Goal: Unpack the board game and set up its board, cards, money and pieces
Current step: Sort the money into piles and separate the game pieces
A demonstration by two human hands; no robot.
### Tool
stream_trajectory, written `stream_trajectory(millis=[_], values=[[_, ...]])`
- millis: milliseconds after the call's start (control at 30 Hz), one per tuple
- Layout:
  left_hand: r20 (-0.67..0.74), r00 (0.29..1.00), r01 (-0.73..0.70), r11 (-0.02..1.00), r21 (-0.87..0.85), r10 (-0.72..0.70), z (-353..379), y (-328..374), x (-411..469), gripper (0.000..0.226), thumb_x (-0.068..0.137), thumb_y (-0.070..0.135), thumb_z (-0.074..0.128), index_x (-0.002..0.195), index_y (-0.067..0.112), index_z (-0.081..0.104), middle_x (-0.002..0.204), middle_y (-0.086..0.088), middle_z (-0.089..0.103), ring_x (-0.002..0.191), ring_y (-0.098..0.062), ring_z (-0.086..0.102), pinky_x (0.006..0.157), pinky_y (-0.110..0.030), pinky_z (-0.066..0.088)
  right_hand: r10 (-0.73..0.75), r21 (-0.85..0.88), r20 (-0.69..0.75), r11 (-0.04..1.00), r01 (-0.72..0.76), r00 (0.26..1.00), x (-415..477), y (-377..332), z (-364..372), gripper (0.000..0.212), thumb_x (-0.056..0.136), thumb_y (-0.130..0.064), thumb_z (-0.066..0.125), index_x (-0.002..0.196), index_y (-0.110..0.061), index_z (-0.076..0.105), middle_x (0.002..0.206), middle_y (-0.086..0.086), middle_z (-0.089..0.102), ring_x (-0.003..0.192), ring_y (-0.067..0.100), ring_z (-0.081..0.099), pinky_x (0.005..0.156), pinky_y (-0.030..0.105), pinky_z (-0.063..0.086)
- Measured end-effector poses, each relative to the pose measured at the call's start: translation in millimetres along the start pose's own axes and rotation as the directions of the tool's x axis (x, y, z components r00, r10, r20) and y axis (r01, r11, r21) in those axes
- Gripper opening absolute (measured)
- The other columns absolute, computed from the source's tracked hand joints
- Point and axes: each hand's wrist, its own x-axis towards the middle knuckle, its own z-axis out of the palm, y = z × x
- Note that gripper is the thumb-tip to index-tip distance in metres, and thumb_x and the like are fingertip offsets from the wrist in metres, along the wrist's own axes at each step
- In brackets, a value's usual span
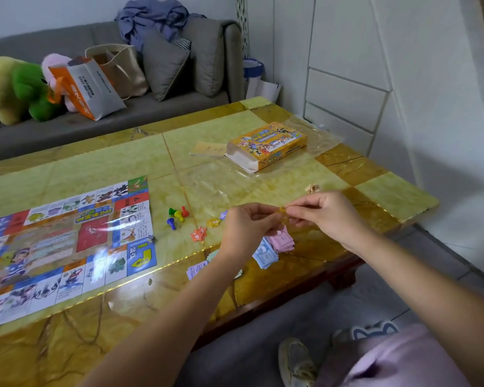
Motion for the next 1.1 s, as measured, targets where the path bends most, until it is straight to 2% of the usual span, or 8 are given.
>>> stream_trajectory(millis=[100,200,300,400,633,800,933,1100], values=[[-0.133,0.981,-0.097,0.953,0.287,0.14,-27.0,-1.3,4.4,0.001,0.083,0.013,0.072,0.082,0.013,0.072,0.069,0.001,0.072,0.062,-0.006,0.066,0.061,-0.017,0.053,-0.031,-0.168,0.048,0.985,0.039,0.998,4.6,4.0,-1.4,0.016,0.088,-0.008,0.064,0.095,-0.02,0.072,0.094,0.003,0.074,0.077,0.009,0.07,0.069,0.017,0.054],[-0.178,0.897,-0.175,0.694,0.698,0.406,-66.5,-7.0,5.3,0.006,0.085,0.018,0.07,0.088,0.015,0.075,0.077,0.004,0.072,0.067,-0.005,0.064,0.057,-0.006,0.042,-0.066,-0.697,0.125,0.704,0.135,0.99,4.0,14.7,-14.5,0.025,0.093,-0.016,0.06,0.115,-0.021,0.068,0.11,-0.007,0.069,0.098,0.011,0.065,0.085,0.015,0.046],[-0.192,0.872,-0.105,0.554,0.826,0.451,-97.1,-20.6,2.1,0.011,0.088,0.016,0.066,0.093,0.011,0.074,0.083,-0.002,0.074,0.075,-0.016,0.068,0.058,-0.019,0.045,-0.033,-0.778,0.249,0.588,0.22,0.968,0.8,23.5,-19.0,0.037,0.094,-0.01,0.054,0.13,-0.02,0.058,0.135,-0.006,0.055,0.126,0.008,0.049,0.099,0.008,0.024],[-0.176,0.866,-0.077,0.472,0.878,0.468,-114.2,-34.2,-3.6,0.013,0.087,0.015,0.067,0.097,0.009,0.074,0.09,-0.005,0.075,0.082,-0.023,0.069,0.067,-0.031,0.053,-0.004,-0.793,0.303,0.553,0.255,0.953,-1.1,25.2,-20.7,0.04,0.095,-0.013,0.053,0.134,-0.025,0.054,0.143,-0.013,0.045,0.132,0.001,0.04,0.102,0.007,0.017],[-0.228,0.852,-0.08,0.547,0.834,0.472,-119.6,-46.9,-8.3,0.013,0.086,0.016,0.069,0.094,0.008,0.073,0.089,-0.004,0.074,0.082,-0.019,0.068,0.068,-0.025,0.048,0.032,-0.769,0.33,0.588,0.249,0.943,-14.7,24.0,-34.1,0.044,0.08,-0.04,0.071,0.122,-0.028,0.063,0.135,-0.011,0.054,0.12,-0.012,0.04,0.106,0.01,0.021],[-0.234,0.852,-0.103,0.588,0.802,0.468,-112.4,-48.1,-9.0,0.014,0.085,0.019,0.07,0.094,0.009,0.073,0.089,-0.003,0.073,0.082,-0.016,0.067,0.07,-0.023,0.047,0.059,-0.748,0.321,0.628,0.214,0.945,-34.3,19.9,-39.4,0.065,0.057,-0.057,0.076,0.115,-0.029,0.068,0.128,-0.019,0.057,0.116,-0.014,0.044,0.108,0.015,0.028],[-0.185,0.877,-0.115,0.568,0.815,0.443,-112.6,-50.7,-13.5,0.027,0.085,0.028,0.07,0.106,0.011,0.068,0.095,-0.001,0.072,0.085,-0.014,0.066,0.072,-0.024,0.05,-0.073,-0.729,0.374,0.594,0.342,0.925,-45.5,27.6,-33.9,0.044,0.067,-0.033,0.082,0.107,-0.017,0.073,0.121,-0.004,0.065,0.112,-0.002,0.055,0.099,0.009,0.033],[-0.185,0.92,-0.107,0.675,0.73,0.346,-117.4,-48.1,-16.4,0.052,0.081,0.032,0.074,0.125,0.013,0.054,0.113,0.001,0.065,0.093,-0.011,0.063,0.079,-0.026,0.053,-0.312,-0.695,0.472,0.443,0.566,0.824,-56.7,36.1,-24.9,0.021,0.06,-0.013,0.088,0.079,-0.013,0.078,0.086,0.001,0.075,0.077,0.011,0.071,0.064,0.029,0.059]])
